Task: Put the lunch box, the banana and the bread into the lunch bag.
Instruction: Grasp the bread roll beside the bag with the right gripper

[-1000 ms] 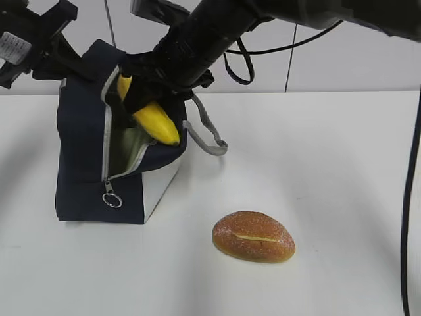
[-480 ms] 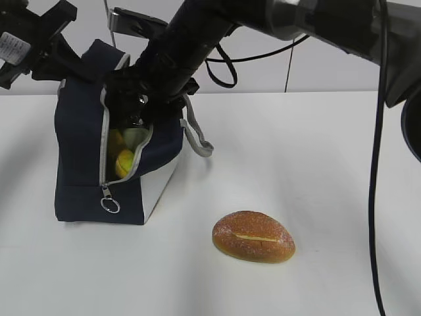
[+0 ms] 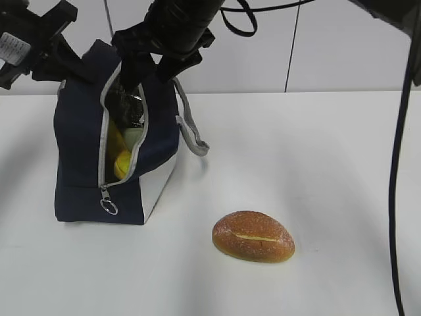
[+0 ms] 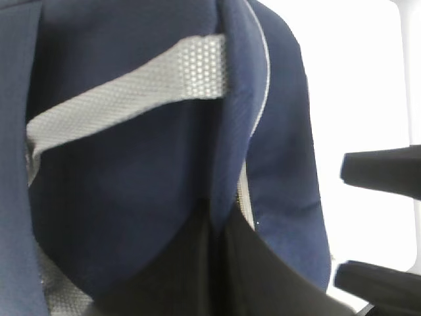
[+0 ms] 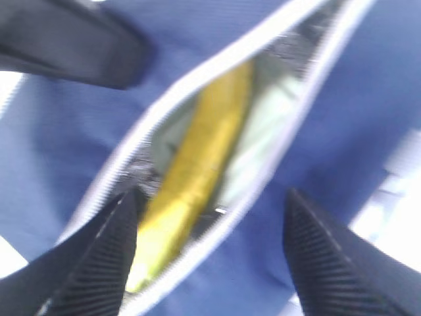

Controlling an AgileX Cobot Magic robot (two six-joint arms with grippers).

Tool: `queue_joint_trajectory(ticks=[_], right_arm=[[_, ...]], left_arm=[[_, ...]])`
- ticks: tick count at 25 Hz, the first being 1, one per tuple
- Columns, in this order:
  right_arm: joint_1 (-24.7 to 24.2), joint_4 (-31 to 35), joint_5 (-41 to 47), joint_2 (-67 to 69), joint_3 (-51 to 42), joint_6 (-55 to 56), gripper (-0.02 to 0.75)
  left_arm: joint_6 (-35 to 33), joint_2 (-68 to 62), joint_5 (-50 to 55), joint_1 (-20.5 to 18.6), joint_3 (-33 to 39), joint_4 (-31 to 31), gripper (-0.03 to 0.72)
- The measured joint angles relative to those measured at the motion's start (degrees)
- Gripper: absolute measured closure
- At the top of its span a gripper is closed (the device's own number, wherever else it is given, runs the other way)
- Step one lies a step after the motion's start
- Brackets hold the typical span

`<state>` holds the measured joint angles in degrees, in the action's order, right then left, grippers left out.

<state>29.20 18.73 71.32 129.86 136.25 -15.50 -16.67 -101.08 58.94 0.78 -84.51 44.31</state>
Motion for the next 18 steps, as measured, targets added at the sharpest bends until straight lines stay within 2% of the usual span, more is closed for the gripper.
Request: queue_joint_trajectory(ticks=[4,8,18], right_arm=[[0.0,-3.03,0.23,-3.8,-2.79,0.92,0.227],[0.0,-6.85,0.23,-10.22,-10.15,1.06,0.227],[-0.58,-10.3,-1.44,-28.9,-45.06,-7.44,0.227]], left_arm=[[0.0,0.0,0.1,0.0,0.0,-0.05,0.691],[0.0,0.0,0.15,0.0,0.0,-0.05,0.691],[0.0,0.0,0.15,0.0,0.0,-0.05,0.691]])
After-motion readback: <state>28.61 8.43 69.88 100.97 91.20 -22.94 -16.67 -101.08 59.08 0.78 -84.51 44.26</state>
